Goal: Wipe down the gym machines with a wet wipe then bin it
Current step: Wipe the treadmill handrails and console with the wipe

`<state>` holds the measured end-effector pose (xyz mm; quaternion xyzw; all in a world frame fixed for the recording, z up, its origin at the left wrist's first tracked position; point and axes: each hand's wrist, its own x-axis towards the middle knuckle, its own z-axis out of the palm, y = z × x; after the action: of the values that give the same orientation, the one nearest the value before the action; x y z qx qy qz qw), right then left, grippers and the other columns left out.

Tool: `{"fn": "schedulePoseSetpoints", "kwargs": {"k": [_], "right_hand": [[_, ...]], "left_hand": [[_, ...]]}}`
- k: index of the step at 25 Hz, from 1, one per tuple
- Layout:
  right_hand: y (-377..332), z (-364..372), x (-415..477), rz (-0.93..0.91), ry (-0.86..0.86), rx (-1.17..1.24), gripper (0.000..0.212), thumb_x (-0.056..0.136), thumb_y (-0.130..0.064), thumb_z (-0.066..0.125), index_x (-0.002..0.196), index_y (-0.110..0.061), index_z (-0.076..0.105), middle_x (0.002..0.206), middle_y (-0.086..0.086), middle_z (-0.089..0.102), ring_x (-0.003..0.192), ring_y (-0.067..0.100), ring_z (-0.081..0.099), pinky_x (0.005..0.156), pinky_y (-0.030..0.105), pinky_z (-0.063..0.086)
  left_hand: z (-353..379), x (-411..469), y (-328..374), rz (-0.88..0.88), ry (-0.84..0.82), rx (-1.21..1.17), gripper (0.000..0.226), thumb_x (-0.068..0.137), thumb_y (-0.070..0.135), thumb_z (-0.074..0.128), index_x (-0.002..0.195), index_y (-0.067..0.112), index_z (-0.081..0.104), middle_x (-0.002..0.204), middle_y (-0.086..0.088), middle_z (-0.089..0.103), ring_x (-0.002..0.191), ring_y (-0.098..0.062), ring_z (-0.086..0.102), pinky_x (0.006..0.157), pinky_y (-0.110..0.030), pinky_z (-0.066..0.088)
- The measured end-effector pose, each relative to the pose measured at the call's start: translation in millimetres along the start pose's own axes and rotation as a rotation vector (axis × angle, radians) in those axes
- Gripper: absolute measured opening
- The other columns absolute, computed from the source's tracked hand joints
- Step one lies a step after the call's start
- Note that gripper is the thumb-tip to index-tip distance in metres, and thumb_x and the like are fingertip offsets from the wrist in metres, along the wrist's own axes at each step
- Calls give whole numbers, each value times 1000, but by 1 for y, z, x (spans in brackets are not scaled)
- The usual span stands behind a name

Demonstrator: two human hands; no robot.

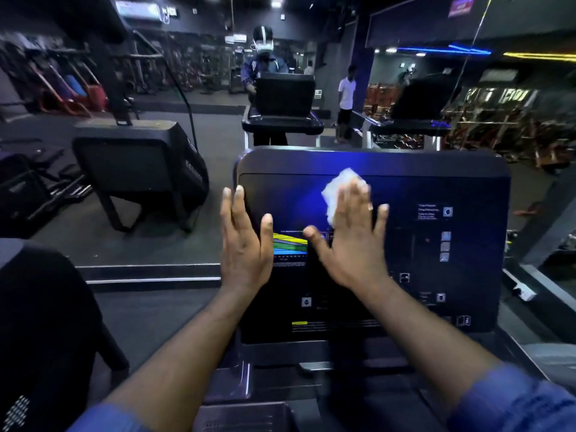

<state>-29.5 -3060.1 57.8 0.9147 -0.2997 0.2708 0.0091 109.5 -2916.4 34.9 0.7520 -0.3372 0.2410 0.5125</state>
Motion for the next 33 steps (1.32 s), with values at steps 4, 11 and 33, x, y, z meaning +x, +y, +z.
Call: {"fn": "schedulePoseSetpoints", "kwargs": {"k": [4, 11, 33], "right_hand": [[-11, 22, -52, -166, -55, -101, 86, 99, -78, 17, 165, -30, -14, 172, -13, -20, 159, 11, -16, 125, 66, 2], [-98, 12, 7, -226, -63, -34, 87, 100, -79, 15, 163, -31, -21, 170, -8, -28, 156, 13, -28, 123, 64, -13], [-71, 44, -51, -8, -44, -6, 98, 95, -83, 13, 166, -19, -9, 173, 4, -20, 159, 27, -19, 123, 68, -6]], "left_hand": [[-5, 10, -15, -398, -82, -411, 78, 101, 72, 36, 158, 20, 43, 153, 7, 50, 136, -5, 46, 117, -16, 28], [-13, 16, -31, -690, -342, -829, 78, 89, 86, 40, 109, 19, 75, 116, -1, 76, 112, -15, 68, 107, -39, 47], [1, 7, -44, -640, -230, -724, 76, 83, 86, 58, 96, 13, 73, 101, -11, 78, 92, -27, 70, 97, -51, 55]]}}
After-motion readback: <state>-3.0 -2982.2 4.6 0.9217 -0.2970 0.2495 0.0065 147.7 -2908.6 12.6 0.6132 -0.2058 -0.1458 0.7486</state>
